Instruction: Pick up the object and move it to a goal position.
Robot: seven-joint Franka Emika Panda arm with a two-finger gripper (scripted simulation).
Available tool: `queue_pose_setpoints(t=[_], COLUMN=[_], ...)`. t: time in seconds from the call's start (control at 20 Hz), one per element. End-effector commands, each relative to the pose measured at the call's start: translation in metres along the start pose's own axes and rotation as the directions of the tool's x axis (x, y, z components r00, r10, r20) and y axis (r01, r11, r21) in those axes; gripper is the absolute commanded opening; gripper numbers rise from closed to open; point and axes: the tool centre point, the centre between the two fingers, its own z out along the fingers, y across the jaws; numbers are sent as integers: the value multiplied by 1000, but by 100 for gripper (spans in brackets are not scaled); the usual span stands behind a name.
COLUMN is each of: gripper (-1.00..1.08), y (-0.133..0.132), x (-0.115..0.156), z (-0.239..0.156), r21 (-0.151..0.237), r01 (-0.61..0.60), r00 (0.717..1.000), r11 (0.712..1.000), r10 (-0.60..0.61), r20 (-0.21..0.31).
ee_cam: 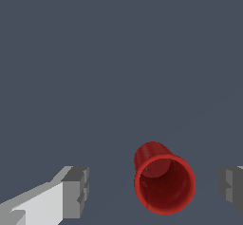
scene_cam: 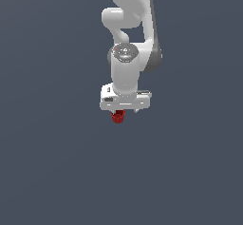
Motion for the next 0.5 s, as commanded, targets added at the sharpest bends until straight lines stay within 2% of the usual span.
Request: queue_pose_setpoints(t=[0.0,0.45], gripper=[100,100], y=[0,-5], x=[0,12], z=[0,-14], r21=[0,17], r01=[0,27], r00=[1000,999], r11=[1000,999], r10=[0,-27], r20=[0,-41])
